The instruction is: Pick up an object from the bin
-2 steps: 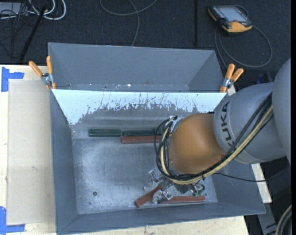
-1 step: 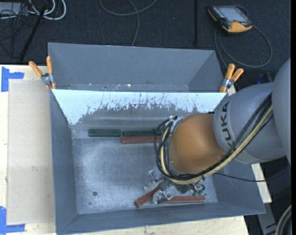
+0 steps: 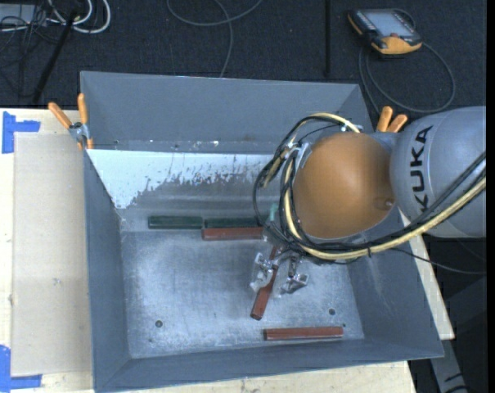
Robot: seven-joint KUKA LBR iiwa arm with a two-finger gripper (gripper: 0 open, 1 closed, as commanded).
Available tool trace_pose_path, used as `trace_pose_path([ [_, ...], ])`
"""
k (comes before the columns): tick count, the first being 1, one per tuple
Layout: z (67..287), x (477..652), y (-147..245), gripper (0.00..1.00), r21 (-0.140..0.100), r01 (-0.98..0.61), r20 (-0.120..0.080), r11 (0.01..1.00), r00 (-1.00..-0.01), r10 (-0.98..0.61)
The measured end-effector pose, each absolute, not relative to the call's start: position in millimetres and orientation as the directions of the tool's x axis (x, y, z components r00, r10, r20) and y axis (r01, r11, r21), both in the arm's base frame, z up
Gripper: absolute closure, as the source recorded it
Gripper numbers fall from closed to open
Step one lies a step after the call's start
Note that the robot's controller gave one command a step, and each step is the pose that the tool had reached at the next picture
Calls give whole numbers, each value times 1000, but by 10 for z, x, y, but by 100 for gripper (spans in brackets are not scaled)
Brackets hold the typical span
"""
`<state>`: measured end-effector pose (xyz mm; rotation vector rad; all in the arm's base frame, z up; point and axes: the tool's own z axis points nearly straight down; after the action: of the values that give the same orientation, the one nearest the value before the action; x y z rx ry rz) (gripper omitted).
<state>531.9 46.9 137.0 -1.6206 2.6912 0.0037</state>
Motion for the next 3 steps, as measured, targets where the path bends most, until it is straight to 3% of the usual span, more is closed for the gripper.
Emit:
trace_pose_path([
  [1, 1369, 5318, 467, 0, 3, -883, -1, 469, -469, -883],
  [2, 1369, 5318, 467, 0, 3, -883, -1, 469, -469, -883],
  [3, 758, 5176, 553, 100, 0, -990, 4, 142, -142, -990],
])
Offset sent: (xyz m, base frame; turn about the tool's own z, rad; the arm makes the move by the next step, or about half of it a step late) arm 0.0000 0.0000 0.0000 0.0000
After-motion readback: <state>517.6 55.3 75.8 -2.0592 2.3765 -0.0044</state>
